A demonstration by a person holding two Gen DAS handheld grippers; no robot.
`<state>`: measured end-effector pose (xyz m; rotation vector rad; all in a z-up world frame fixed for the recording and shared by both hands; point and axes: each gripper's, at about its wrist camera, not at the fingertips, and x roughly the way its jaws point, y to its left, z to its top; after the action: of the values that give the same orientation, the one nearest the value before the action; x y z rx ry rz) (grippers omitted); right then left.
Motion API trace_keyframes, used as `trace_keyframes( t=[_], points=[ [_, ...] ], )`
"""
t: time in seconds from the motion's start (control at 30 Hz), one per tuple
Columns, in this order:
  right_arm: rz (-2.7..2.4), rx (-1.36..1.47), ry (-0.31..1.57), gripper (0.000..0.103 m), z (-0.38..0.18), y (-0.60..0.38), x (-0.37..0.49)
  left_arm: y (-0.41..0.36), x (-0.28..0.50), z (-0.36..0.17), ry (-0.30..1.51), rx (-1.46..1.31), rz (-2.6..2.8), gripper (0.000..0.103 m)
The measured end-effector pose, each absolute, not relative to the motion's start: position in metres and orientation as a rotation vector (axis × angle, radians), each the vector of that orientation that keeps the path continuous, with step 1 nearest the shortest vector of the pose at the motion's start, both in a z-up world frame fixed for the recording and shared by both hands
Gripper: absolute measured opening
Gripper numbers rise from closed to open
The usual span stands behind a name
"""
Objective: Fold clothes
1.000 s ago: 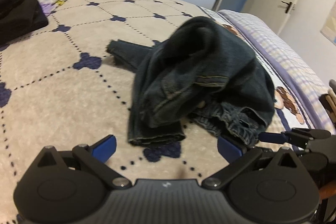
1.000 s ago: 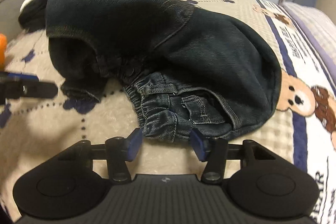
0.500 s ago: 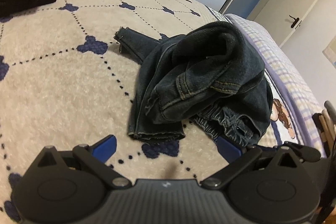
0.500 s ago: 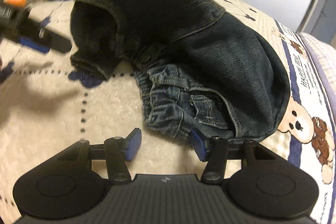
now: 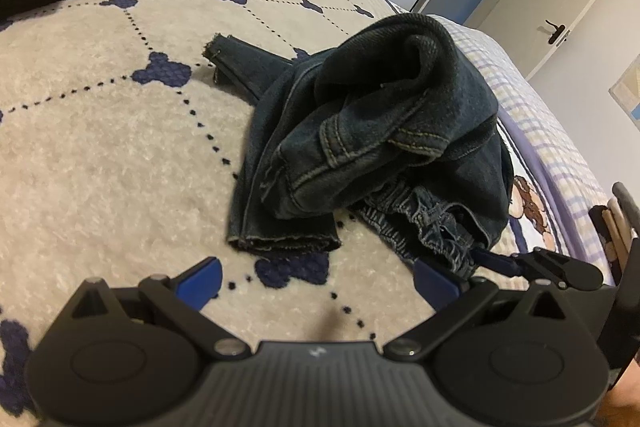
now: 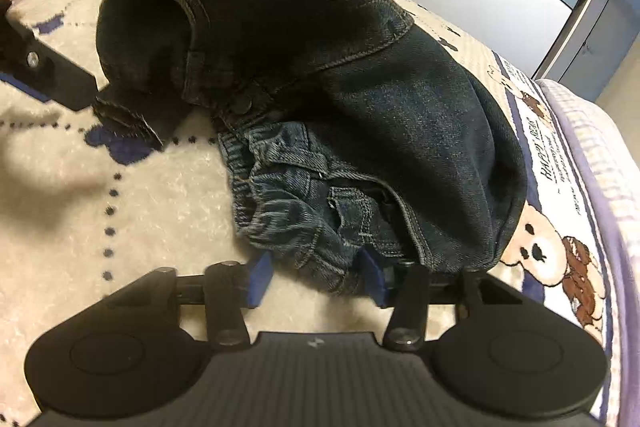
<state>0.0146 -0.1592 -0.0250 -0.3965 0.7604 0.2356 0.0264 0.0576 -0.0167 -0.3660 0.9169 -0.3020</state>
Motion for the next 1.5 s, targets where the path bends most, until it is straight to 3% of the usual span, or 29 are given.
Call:
trace_keyframes(
  t=[0.03,0.13,0.57,0.87,1.17,1.3,1.5],
  points=[
    [0.246,-0.375,0.757,0.029,-0.022,-0.159,0.014,0.058,0.026,-0.017,0.919,-0.373,-0.303,0.102],
    [0.247,-0.341,0.754,0.026,-0.016,-0.160,0.013,0.060,0.027,-0.018,0.922,-0.392,-0.301,0.102],
    [0.446,-0.104,0.786,0.022,0.002,-0.162,-0.005,0.071,0.031,-0.020,0.935,-0.483,-0.309,0.101],
    [0.508,-0.100,0.770,0.019,0.010,-0.155,-0.021,0.070,0.034,-0.023,0.953,-0.519,-0.323,0.099],
    [0.452,-0.278,0.732,0.034,-0.003,-0.135,-0.020,0.068,0.035,-0.025,0.962,-0.502,-0.323,0.099],
    [0.435,-0.338,0.724,0.045,-0.009,-0.131,-0.014,0.069,0.035,-0.026,0.969,-0.502,-0.325,0.099],
    [0.434,-0.343,0.720,0.047,-0.015,-0.133,-0.009,0.069,0.035,-0.025,0.965,-0.501,-0.325,0.099]
  ],
)
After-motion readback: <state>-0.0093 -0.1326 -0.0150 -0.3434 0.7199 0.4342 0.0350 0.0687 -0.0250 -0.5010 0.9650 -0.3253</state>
